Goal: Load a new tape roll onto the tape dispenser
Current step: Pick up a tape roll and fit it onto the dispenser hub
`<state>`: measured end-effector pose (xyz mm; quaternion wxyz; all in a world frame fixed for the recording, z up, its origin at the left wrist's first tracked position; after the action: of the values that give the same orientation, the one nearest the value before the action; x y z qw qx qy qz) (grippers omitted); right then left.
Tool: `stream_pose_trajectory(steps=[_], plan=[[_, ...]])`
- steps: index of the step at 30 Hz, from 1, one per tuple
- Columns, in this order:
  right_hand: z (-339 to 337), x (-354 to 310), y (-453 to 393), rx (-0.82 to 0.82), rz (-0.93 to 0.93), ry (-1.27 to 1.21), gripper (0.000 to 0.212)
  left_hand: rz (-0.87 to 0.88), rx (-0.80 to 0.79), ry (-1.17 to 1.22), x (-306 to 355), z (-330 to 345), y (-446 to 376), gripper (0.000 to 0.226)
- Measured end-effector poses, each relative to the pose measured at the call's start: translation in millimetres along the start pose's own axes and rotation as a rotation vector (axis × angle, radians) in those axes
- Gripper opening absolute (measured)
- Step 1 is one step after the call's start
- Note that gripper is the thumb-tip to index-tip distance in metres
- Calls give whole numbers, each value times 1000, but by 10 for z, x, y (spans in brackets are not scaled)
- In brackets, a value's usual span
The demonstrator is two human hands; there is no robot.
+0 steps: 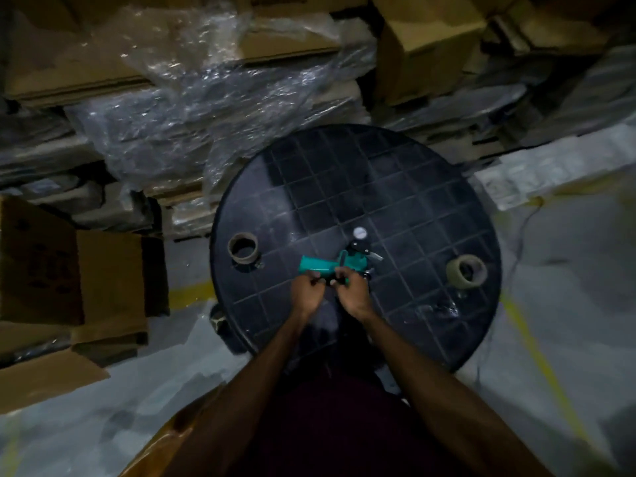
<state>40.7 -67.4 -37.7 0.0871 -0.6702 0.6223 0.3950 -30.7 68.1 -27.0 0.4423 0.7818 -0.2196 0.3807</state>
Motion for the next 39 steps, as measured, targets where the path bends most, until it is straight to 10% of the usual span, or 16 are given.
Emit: stream_pose_trajectory(steps=[21, 39], plan=[[-1205, 1265, 375, 155, -17, 495, 34, 550, -371, -883, 503, 1826, 510, 46], [-2308, 2603, -518, 179, 246, 468, 45, 354, -510, -654, 1116, 3623, 261, 26]])
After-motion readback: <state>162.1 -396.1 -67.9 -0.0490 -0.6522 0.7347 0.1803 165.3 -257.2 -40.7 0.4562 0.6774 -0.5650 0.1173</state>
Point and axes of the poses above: each hand's wrist, its own y-axis away from the middle knuckle, its own z-axis out of the palm, x = y × z, the point moved 9 cm from there along -y, towards the middle knuckle, and after that the axes turned 13 degrees about y, right-handed, at the moved point
